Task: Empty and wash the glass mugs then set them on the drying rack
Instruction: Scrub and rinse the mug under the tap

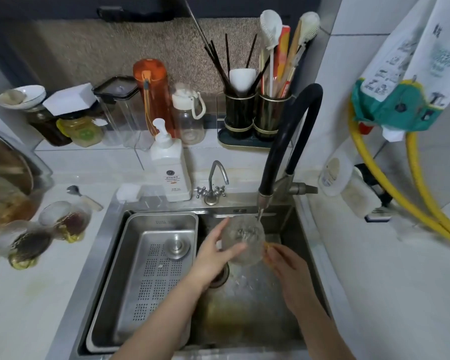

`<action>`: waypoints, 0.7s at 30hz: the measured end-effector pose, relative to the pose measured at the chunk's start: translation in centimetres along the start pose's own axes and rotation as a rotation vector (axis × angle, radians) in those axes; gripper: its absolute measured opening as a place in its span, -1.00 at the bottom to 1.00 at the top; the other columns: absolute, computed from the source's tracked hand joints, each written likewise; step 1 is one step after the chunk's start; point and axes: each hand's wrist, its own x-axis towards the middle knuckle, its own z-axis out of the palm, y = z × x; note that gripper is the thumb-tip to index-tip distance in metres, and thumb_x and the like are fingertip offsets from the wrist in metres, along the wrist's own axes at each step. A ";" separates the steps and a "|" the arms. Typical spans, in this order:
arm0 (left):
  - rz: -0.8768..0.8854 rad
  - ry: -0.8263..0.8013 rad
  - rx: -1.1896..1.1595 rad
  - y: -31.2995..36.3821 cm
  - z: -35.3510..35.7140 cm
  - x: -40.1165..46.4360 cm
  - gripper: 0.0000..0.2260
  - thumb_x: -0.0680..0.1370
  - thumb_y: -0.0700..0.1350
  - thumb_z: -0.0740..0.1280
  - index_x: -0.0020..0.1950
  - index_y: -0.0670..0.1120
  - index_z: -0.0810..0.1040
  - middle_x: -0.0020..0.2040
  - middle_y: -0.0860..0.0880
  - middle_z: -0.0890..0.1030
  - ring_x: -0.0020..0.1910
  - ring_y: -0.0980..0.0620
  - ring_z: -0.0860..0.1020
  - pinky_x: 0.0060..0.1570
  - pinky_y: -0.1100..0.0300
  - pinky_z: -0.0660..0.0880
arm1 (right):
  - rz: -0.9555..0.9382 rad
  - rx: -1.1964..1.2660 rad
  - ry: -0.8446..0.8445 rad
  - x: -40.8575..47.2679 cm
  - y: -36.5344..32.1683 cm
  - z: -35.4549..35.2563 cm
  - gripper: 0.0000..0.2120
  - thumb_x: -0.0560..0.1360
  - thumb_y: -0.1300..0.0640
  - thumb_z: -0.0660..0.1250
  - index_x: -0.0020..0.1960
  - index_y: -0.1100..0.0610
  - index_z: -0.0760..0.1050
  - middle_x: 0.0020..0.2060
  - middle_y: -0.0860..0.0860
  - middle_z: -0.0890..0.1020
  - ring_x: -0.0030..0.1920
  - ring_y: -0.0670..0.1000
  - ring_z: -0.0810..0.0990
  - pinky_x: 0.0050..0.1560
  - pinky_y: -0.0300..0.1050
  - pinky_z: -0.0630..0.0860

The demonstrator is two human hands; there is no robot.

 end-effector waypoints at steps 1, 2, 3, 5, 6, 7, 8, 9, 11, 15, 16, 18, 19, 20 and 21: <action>0.013 -0.003 0.000 0.5 0.6 0.6 -0.33 0.41 -0.12 0.48 0.45 0.07 0.27 0.28 0.09 0.44 0.06 0.32 0.45 -0.16 0.52 0.48 | -0.010 0.014 0.033 0.4 -0.3 -0.2 -0.86 0.47 0.07 0.35 -0.03 0.05 0.64 -0.10 0.05 0.69 0.01 0.12 0.63 0.07 -0.03 0.54; 0.023 -0.031 0.006 0.9 1.4 1.3 -0.33 0.41 -0.14 0.48 0.45 0.06 0.27 0.28 0.07 0.46 0.06 0.31 0.47 -0.12 0.50 0.49 | -0.021 0.024 0.075 0.5 -0.5 -0.7 -0.77 0.41 -0.06 0.37 -0.02 0.03 0.63 -0.08 0.06 0.69 0.05 0.14 0.62 0.12 0.05 0.53; 0.028 -0.078 0.028 1.1 2.1 1.7 -0.36 0.42 -0.16 0.48 0.43 0.07 0.29 0.27 0.07 0.48 0.07 0.27 0.50 -0.05 0.46 0.51 | -0.027 0.032 0.114 0.5 -0.4 -1.4 -0.64 0.34 -0.21 0.40 -0.02 0.02 0.64 -0.06 0.05 0.69 0.07 0.15 0.62 0.17 0.13 0.51; 0.036 -0.177 0.056 1.0 2.6 1.7 -0.43 0.43 -0.19 0.47 0.34 0.15 0.35 0.21 0.15 0.53 0.11 0.27 0.52 0.05 0.39 0.51 | -0.038 0.034 0.150 0.0 0.6 -2.5 -0.43 0.17 -0.42 0.42 -0.01 -0.05 0.64 -0.06 0.02 0.69 0.10 0.15 0.60 0.22 0.14 0.47; 0.043 -0.200 0.070 0.9 2.4 1.4 -0.43 0.44 -0.20 0.46 0.35 0.14 0.34 0.19 0.21 0.51 0.11 0.33 0.51 0.06 0.42 0.49 | -0.041 0.041 0.138 -0.3 0.9 -2.5 -0.45 0.17 -0.41 0.42 -0.02 -0.05 0.65 -0.07 0.02 0.69 0.09 0.15 0.60 0.21 0.10 0.48; 0.036 -0.201 0.079 0.7 2.0 1.2 -0.41 0.44 -0.19 0.45 0.39 0.11 0.31 0.20 0.25 0.47 0.11 0.38 0.48 0.02 0.49 0.47 | -0.048 0.055 0.122 -0.5 0.9 -2.3 -0.56 0.26 -0.30 0.44 -0.04 -0.01 0.65 -0.09 0.04 0.69 0.06 0.16 0.61 0.16 0.07 0.51; 0.023 -0.174 0.077 0.4 1.5 1.2 -0.38 0.45 -0.17 0.44 0.44 0.08 0.28 0.23 0.24 0.43 0.13 0.37 0.44 -0.04 0.55 0.44 | -0.057 0.054 0.111 -0.5 0.8 -1.9 -0.74 0.38 -0.13 0.41 -0.06 0.03 0.65 -0.11 0.06 0.69 0.04 0.16 0.62 0.11 0.00 0.54; 0.020 -0.147 0.068 0.2 1.0 1.4 -0.36 0.45 -0.15 0.44 0.46 0.06 0.25 0.26 0.22 0.40 0.15 0.33 0.41 -0.09 0.60 0.41 | -0.056 0.026 0.098 -0.2 0.5 -1.5 -0.87 0.47 0.04 0.36 -0.05 0.04 0.64 -0.11 0.09 0.69 0.01 0.14 0.62 0.06 -0.08 0.55; 0.032 -0.109 0.067 0.6 0.9 1.9 -0.35 0.45 -0.10 0.45 0.47 0.07 0.24 0.29 0.19 0.38 0.14 0.31 0.40 -0.15 0.59 0.42 | -0.052 -0.014 0.113 0.4 0.1 -1.1 -0.86 0.53 0.13 0.29 -0.04 0.02 0.63 -0.11 0.09 0.69 -0.01 0.13 0.63 0.07 -0.06 0.55; 0.037 -0.189 0.112 1.2 2.6 2.1 -0.51 0.45 -0.18 0.44 0.26 0.21 0.37 0.18 0.17 0.51 0.05 0.41 0.49 -0.06 0.52 0.42 | -0.060 -0.002 0.210 -0.1 0.6 -2.4 -0.84 0.48 -0.04 0.31 -0.06 -0.04 0.63 -0.13 0.04 0.69 0.01 0.12 0.63 0.18 0.17 0.52; 0.028 -0.200 0.107 0.8 2.5 1.7 -0.51 0.45 -0.17 0.45 0.24 0.22 0.37 0.17 0.17 0.52 0.08 0.41 0.49 0.02 0.49 0.44 | -0.058 0.003 0.221 -0.5 1.2 -2.5 -0.86 0.50 0.01 0.31 -0.08 -0.02 0.64 -0.15 0.04 0.69 -0.01 0.10 0.64 0.15 0.11 0.54; -0.023 -0.161 0.095 0.3 1.5 1.0 -0.42 0.39 0.01 0.48 0.36 0.19 0.34 0.33 0.11 0.44 0.27 0.23 0.43 0.27 0.25 0.42 | -0.064 -0.016 0.172 -1.0 1.3 -1.7 -0.84 0.54 0.15 0.28 -0.11 -0.01 0.62 -0.22 0.02 0.68 -0.10 0.04 0.63 0.00 -0.15 0.57; -0.028 -0.136 0.101 0.2 0.9 1.0 -0.35 0.35 0.09 0.47 0.40 0.17 0.33 0.39 0.09 0.39 0.35 0.12 0.38 0.35 0.14 0.36 | -0.069 -0.033 0.133 -1.0 0.9 -1.1 -0.84 0.55 0.18 0.27 -0.08 -0.01 0.61 -0.23 0.01 0.68 -0.14 0.00 0.63 -0.09 -0.27 0.56; -0.039 -0.112 0.098 0.0 0.5 1.5 -0.31 0.32 0.14 0.46 0.42 0.17 0.32 0.42 0.09 0.35 0.38 0.09 0.33 0.37 0.10 0.31 | -0.070 -0.052 0.109 -0.6 0.7 -0.6 -0.84 0.55 0.18 0.26 -0.05 0.02 0.60 -0.23 0.02 0.68 -0.16 -0.04 0.63 -0.16 -0.31 0.54; -0.042 -0.095 0.087 0.7 0.4 1.6 -0.32 0.33 0.14 0.46 0.42 0.17 0.33 0.42 0.09 0.34 0.39 0.09 0.31 0.36 0.12 0.29 | -0.068 -0.059 0.104 -0.1 0.3 -0.3 -0.85 0.56 0.18 0.25 -0.02 0.05 0.60 -0.22 0.03 0.68 -0.19 -0.08 0.63 -0.19 -0.34 0.54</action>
